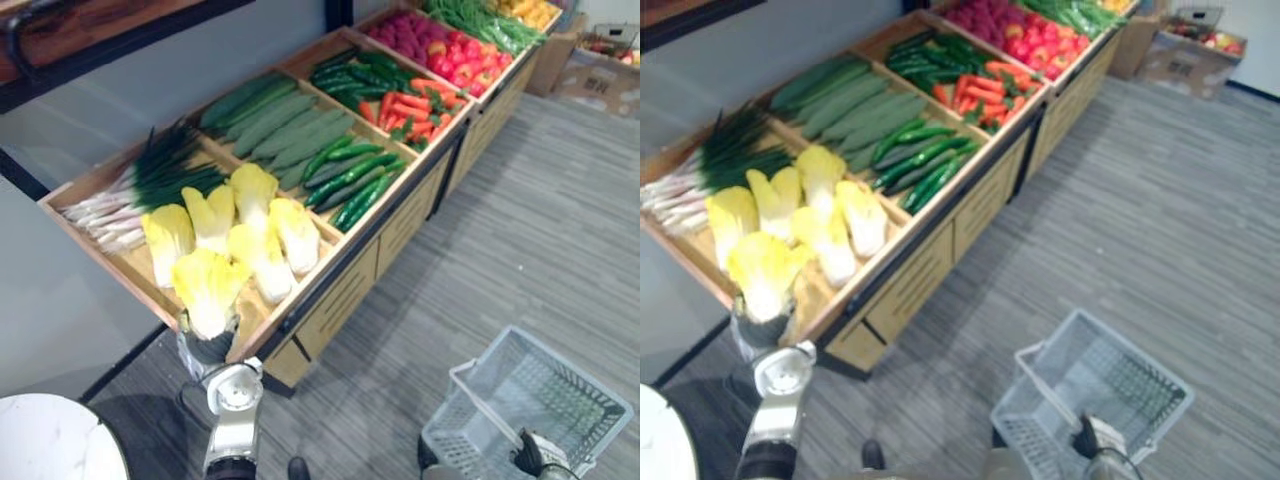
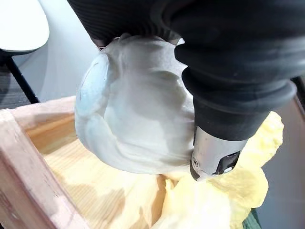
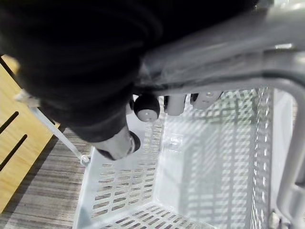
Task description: Pick vegetable in the basket
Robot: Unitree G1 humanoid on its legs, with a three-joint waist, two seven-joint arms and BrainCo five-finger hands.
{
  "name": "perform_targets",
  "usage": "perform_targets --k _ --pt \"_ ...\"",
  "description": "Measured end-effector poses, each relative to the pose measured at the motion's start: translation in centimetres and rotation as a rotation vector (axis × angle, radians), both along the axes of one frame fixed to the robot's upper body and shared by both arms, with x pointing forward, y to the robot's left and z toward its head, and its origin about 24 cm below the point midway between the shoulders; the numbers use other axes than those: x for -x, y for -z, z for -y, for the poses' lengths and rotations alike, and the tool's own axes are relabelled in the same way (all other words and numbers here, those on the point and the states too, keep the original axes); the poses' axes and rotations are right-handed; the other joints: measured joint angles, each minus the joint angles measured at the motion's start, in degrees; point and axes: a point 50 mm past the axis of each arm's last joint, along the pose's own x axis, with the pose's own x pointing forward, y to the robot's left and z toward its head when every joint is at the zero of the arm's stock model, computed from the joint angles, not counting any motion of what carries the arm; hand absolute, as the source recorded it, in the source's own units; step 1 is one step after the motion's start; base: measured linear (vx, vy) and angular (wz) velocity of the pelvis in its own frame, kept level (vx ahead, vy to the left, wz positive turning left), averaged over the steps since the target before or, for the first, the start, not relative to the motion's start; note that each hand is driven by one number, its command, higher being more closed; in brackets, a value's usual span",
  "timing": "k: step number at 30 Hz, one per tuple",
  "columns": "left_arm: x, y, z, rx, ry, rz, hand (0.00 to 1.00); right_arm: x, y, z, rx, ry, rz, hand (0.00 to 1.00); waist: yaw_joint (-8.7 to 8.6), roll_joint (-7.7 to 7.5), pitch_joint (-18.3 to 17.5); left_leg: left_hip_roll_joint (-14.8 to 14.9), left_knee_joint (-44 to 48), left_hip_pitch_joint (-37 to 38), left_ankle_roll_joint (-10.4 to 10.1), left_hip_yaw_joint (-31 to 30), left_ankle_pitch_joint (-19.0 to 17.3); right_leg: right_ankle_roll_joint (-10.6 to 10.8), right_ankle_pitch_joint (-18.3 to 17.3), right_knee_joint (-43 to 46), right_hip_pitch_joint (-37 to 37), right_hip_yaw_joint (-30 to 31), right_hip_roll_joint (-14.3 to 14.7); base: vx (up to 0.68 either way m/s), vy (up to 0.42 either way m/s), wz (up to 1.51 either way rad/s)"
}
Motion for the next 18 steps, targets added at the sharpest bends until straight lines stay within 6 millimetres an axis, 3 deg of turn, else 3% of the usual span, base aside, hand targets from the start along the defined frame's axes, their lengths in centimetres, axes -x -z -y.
perform_targets --k 6,14,18 --pt "0.0 -1.2 -0.1 -0.027 0.001 0.049 1.00 0.9 0.8 -1.4 -0.046 0.011 -0.033 1.00 0.85 -1.32 -1.5 0.0 0.0 0.0 0.1 0.0 0.1 0.0 0.1 -0.4 0.2 -0.1 -0.1 0.00 0.000 0.00" --pt "-0.4 -4.7 -0.2 -0.134 -0.009 0.182 1.00 1.6 1.1 -1.5 -0.052 0.022 -0.063 1.00 1.45 -0.97 -2.9 -0.1 0.0 0.3 0.1 -1.4 0.1 0.2 0.3 -1.8 2.0 -1.2 -0.1 0.02 -0.003 0.08" --pt "-0.4 -6.6 -0.4 -0.196 -0.015 0.254 1.00 0.8 1.0 -1.5 -0.054 0.013 -0.049 1.00 1.48 -0.92 -2.9 -0.1 0.0 0.2 0.1 -1.4 0.1 0.2 0.3 -1.8 2.0 -1.2 -0.1 0.00 0.000 0.00"
